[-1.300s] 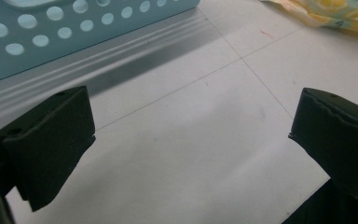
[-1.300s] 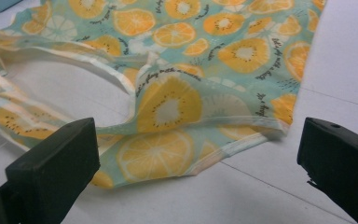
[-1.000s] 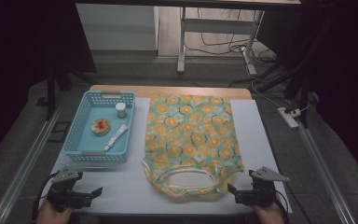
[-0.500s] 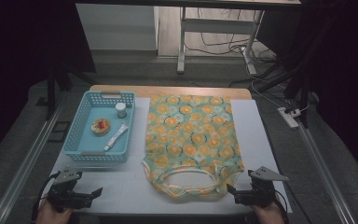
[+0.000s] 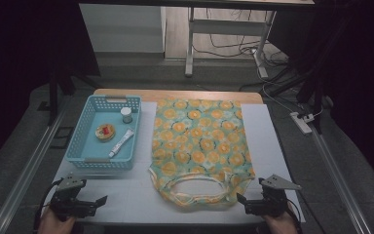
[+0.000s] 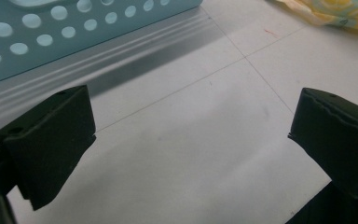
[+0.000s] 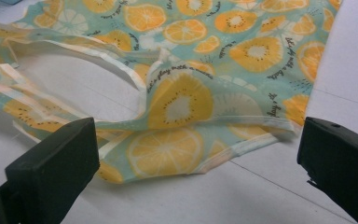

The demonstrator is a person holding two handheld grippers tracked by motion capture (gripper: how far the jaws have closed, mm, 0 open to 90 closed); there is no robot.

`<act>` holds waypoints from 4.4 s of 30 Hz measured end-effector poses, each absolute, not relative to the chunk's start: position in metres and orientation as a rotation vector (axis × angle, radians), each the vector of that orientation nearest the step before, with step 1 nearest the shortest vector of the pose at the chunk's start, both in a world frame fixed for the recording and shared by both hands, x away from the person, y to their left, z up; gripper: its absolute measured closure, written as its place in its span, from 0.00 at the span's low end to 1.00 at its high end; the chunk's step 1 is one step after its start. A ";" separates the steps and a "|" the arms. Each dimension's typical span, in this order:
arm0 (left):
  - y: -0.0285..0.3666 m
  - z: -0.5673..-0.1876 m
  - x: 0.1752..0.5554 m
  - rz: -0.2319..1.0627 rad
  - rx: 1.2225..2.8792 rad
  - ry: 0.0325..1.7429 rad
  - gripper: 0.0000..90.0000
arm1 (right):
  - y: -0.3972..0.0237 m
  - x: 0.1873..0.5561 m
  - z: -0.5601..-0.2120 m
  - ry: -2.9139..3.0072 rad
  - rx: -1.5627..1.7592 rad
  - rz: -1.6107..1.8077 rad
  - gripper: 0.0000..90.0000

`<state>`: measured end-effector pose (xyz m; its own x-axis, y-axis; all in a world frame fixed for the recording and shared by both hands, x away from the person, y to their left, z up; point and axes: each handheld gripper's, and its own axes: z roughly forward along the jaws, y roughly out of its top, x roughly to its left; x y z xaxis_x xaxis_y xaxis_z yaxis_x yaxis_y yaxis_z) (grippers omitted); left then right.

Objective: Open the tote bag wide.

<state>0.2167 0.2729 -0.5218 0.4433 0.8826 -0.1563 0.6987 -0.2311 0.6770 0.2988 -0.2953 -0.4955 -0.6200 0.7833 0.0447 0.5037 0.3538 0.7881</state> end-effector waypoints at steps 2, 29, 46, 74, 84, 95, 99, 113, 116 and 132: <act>0.273 -0.522 0.217 0.338 2.003 1.323 0.00 | -0.294 0.298 -0.494 2.278 1.124 1.154 0.00; 0.275 -0.523 0.218 0.305 1.994 1.319 0.01 | -0.264 0.303 -0.485 2.358 0.984 1.192 0.00; 0.275 -0.523 0.219 0.300 1.988 1.324 0.01 | -0.226 0.310 -0.486 2.516 0.850 1.144 0.00; 0.276 -0.524 0.220 0.291 1.993 1.326 0.01 | -0.165 0.302 -0.506 2.850 0.584 1.019 0.42; 0.276 -0.524 0.220 0.286 1.993 1.329 0.01 | -0.167 0.303 -0.495 2.834 0.548 1.071 0.89; 0.276 -0.524 0.220 0.283 1.991 1.337 0.01 | -0.171 0.323 -0.482 2.840 0.606 1.154 1.00; 0.276 -0.524 0.221 0.281 1.988 1.338 0.01 | -0.172 0.331 -0.474 2.821 0.635 1.192 1.00; 0.277 -0.524 0.221 0.274 1.987 1.332 0.01 | -0.166 0.363 -0.463 2.719 0.638 1.189 1.00; 0.277 -0.524 0.221 0.273 1.984 1.333 0.01 | -0.163 0.371 -0.459 2.703 0.649 1.194 1.00; 0.278 -0.525 0.222 0.260 1.976 1.339 0.01 | -0.149 0.420 -0.451 2.642 0.721 1.220 1.00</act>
<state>0.2221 0.2781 -0.5246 0.4391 0.8708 -0.2212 0.7248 -0.1979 0.6599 0.4202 -0.1491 -0.4509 -0.8746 0.4799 0.0689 0.3636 0.5552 0.7481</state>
